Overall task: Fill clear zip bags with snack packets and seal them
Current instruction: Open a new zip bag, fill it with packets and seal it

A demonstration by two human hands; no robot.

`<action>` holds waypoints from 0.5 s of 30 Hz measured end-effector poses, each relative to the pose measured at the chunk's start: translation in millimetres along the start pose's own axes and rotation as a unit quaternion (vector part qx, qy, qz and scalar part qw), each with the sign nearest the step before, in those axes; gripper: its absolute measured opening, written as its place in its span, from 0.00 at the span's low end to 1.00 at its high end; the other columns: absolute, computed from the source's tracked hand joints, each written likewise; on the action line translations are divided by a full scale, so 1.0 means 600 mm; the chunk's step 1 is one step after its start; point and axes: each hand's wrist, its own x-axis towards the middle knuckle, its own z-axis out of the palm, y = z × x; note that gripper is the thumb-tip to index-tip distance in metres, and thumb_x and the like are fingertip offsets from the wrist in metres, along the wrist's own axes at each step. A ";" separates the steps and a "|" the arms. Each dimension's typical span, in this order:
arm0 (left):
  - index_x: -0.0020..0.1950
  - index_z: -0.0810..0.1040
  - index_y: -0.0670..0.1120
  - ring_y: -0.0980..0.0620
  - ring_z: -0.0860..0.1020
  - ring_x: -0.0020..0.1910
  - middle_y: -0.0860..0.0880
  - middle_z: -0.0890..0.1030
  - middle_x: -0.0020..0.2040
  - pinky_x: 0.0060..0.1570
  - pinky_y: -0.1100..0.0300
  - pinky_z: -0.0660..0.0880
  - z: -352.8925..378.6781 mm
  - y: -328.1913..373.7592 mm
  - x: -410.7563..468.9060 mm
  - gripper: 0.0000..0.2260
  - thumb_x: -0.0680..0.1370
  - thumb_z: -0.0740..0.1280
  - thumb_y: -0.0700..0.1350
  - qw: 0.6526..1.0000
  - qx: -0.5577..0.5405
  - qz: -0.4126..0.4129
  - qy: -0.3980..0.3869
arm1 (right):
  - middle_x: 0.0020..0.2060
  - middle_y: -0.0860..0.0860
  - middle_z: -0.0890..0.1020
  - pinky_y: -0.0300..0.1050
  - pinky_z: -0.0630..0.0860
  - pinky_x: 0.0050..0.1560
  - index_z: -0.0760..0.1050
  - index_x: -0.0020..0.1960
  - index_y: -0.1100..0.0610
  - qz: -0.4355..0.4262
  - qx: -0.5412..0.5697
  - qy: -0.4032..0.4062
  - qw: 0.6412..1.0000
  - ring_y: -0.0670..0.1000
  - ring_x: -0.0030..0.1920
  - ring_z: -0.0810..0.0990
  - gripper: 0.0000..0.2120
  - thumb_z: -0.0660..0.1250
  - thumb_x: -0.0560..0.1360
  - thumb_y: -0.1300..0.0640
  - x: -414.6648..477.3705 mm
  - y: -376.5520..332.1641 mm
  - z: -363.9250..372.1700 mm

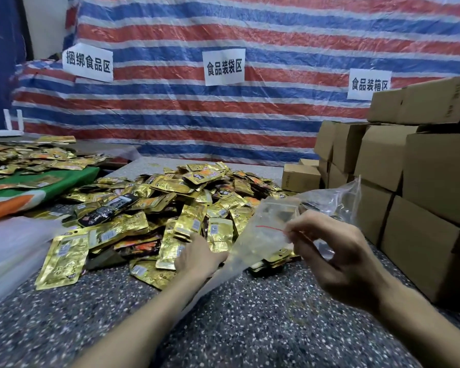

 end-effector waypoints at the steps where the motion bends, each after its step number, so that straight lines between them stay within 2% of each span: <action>1: 0.67 0.72 0.39 0.42 0.78 0.58 0.41 0.80 0.59 0.59 0.48 0.71 -0.003 0.003 0.004 0.19 0.83 0.59 0.52 0.998 -0.048 -0.027 -0.006 | 0.41 0.45 0.77 0.41 0.74 0.38 0.78 0.47 0.60 -0.001 -0.003 0.001 1.000 0.45 0.38 0.77 0.09 0.62 0.80 0.57 0.001 -0.001 -0.003; 2: 0.60 0.74 0.41 0.43 0.79 0.52 0.42 0.80 0.54 0.54 0.49 0.72 -0.005 0.003 0.010 0.13 0.82 0.61 0.49 0.997 -0.071 -0.037 -0.015 | 0.41 0.46 0.77 0.41 0.74 0.38 0.78 0.47 0.61 0.000 -0.003 -0.001 1.000 0.46 0.38 0.77 0.09 0.62 0.80 0.57 0.001 -0.002 -0.008; 3: 0.49 0.74 0.42 0.46 0.78 0.42 0.45 0.80 0.45 0.45 0.53 0.73 -0.010 0.003 0.010 0.09 0.80 0.67 0.48 0.996 -0.083 -0.036 -0.023 | 0.40 0.47 0.77 0.42 0.74 0.38 0.78 0.46 0.61 0.003 0.001 -0.006 1.000 0.47 0.38 0.77 0.09 0.62 0.80 0.58 0.002 -0.003 -0.012; 4: 0.43 0.71 0.43 0.49 0.74 0.35 0.47 0.76 0.38 0.37 0.57 0.71 -0.013 0.001 0.014 0.12 0.76 0.72 0.46 0.994 -0.098 -0.036 -0.030 | 0.40 0.48 0.77 0.44 0.74 0.38 0.77 0.46 0.61 0.006 0.008 -0.010 1.000 0.49 0.39 0.77 0.09 0.62 0.80 0.58 0.001 -0.004 -0.017; 5: 0.42 0.71 0.42 0.51 0.70 0.32 0.48 0.75 0.35 0.33 0.59 0.69 -0.016 -0.002 0.015 0.14 0.73 0.75 0.44 0.990 -0.130 -0.040 -0.046 | 0.40 0.50 0.77 0.45 0.74 0.38 0.77 0.45 0.61 0.009 0.017 -0.014 1.000 0.50 0.39 0.77 0.09 0.62 0.79 0.58 0.001 -0.005 -0.022; 7: 0.45 0.74 0.41 0.51 0.70 0.32 0.46 0.77 0.37 0.33 0.59 0.71 -0.026 -0.011 0.013 0.13 0.71 0.77 0.41 0.975 -0.209 -0.036 -0.062 | 0.40 0.50 0.77 0.47 0.74 0.39 0.77 0.43 0.61 0.019 0.025 -0.019 0.999 0.51 0.41 0.78 0.09 0.61 0.77 0.58 0.000 -0.007 -0.031; 10: 0.49 0.74 0.42 0.49 0.75 0.36 0.45 0.80 0.43 0.35 0.57 0.71 -0.052 -0.025 0.010 0.12 0.71 0.76 0.38 0.952 -0.304 -0.035 -0.027 | 0.42 0.50 0.77 0.48 0.74 0.42 0.77 0.43 0.60 0.036 0.011 -0.022 0.999 0.51 0.44 0.78 0.08 0.60 0.73 0.59 0.005 -0.010 -0.033; 13: 0.52 0.72 0.47 0.46 0.79 0.42 0.44 0.79 0.49 0.42 0.47 0.80 -0.084 -0.035 0.006 0.12 0.75 0.72 0.37 0.932 -0.363 -0.020 0.009 | 0.40 0.50 0.76 0.49 0.74 0.40 0.76 0.41 0.60 0.036 -0.006 -0.026 0.999 0.50 0.42 0.77 0.07 0.59 0.71 0.61 0.017 -0.016 -0.022; 15: 0.53 0.72 0.48 0.46 0.80 0.45 0.45 0.79 0.50 0.43 0.46 0.81 -0.111 -0.037 -0.001 0.10 0.77 0.70 0.38 0.927 -0.373 0.023 0.037 | 0.40 0.50 0.77 0.48 0.74 0.40 0.76 0.41 0.60 0.041 0.000 -0.033 0.999 0.49 0.42 0.77 0.09 0.58 0.70 0.58 0.024 -0.021 -0.016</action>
